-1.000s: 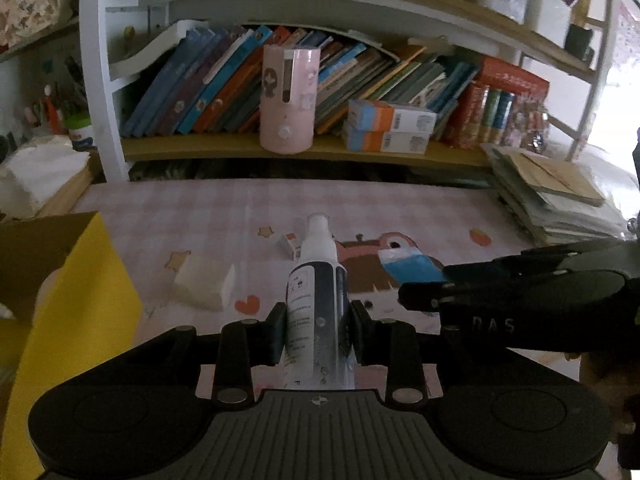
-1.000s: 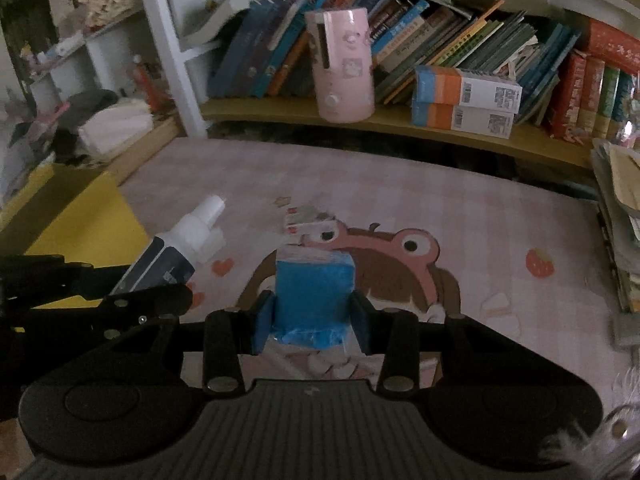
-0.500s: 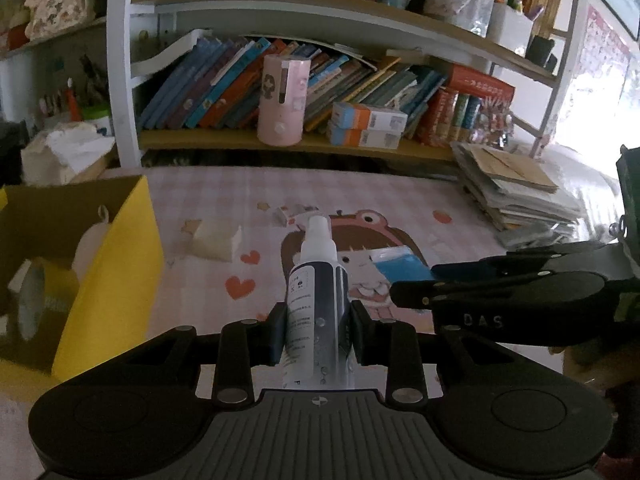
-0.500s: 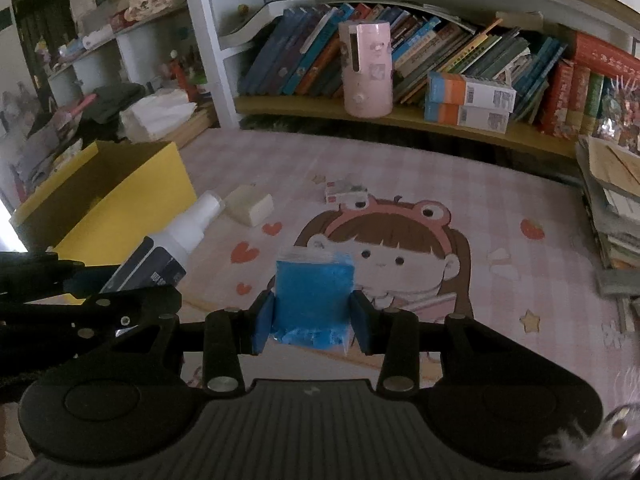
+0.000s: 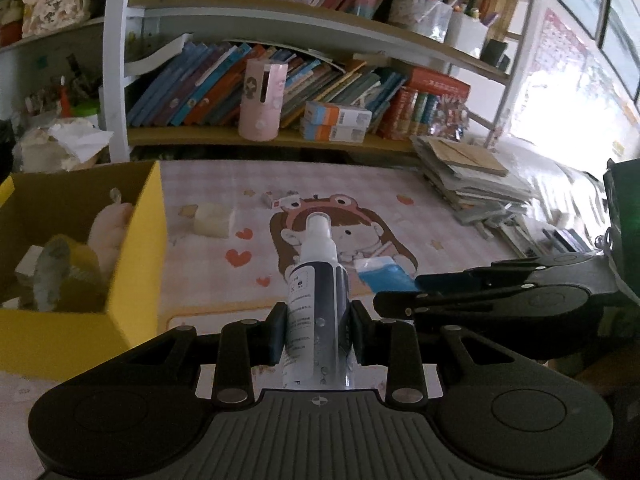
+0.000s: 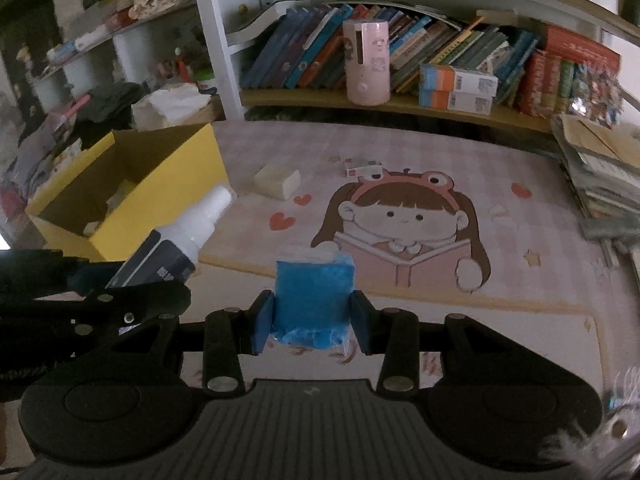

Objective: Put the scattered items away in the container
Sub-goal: 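Lift and carry the bottle with the left gripper while the right gripper carries the sponge over the box, then carry the bottle with the left gripper while the right gripper carries the sponge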

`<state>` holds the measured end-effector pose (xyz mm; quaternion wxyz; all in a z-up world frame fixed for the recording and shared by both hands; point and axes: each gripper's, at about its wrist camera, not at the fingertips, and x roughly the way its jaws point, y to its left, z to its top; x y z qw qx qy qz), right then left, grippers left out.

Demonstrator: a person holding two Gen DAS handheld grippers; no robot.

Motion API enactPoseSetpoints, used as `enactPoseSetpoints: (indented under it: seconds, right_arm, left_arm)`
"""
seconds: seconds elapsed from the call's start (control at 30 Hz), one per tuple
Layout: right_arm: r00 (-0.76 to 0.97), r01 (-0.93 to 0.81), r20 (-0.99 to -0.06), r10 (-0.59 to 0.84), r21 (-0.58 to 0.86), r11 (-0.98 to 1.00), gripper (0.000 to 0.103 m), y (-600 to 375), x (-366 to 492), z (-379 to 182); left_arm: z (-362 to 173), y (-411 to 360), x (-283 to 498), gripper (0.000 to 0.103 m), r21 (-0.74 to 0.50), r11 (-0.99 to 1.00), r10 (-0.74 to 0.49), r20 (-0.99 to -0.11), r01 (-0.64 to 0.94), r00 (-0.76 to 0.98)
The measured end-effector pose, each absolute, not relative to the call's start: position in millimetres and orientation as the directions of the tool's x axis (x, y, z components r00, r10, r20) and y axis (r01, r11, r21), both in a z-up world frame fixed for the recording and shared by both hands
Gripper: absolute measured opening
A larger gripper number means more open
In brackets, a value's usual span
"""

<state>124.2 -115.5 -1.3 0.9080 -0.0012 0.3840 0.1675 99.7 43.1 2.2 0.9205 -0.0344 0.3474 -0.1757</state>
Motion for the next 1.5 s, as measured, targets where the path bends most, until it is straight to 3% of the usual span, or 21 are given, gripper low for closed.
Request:
enactPoseSetpoints:
  seconds: [0.57, 1.5]
  right_arm:
    - [0.635, -0.226, -0.737, 0.233, 0.111, 0.968, 0.039, -3.4, 36.9, -8.9]
    - [0.538, -0.386, -0.775, 0.332, 0.123, 0.914, 0.039, 104.7, 2.9, -17.4]
  left_arm:
    - [-4.2, 150.1, 31.2, 0.031, -0.219, 0.892, -0.436, -0.643, 0.394, 0.629]
    - [-14.0, 252.6, -14.3, 0.031, -0.175, 0.947, -0.312, -0.689, 0.268, 0.654]
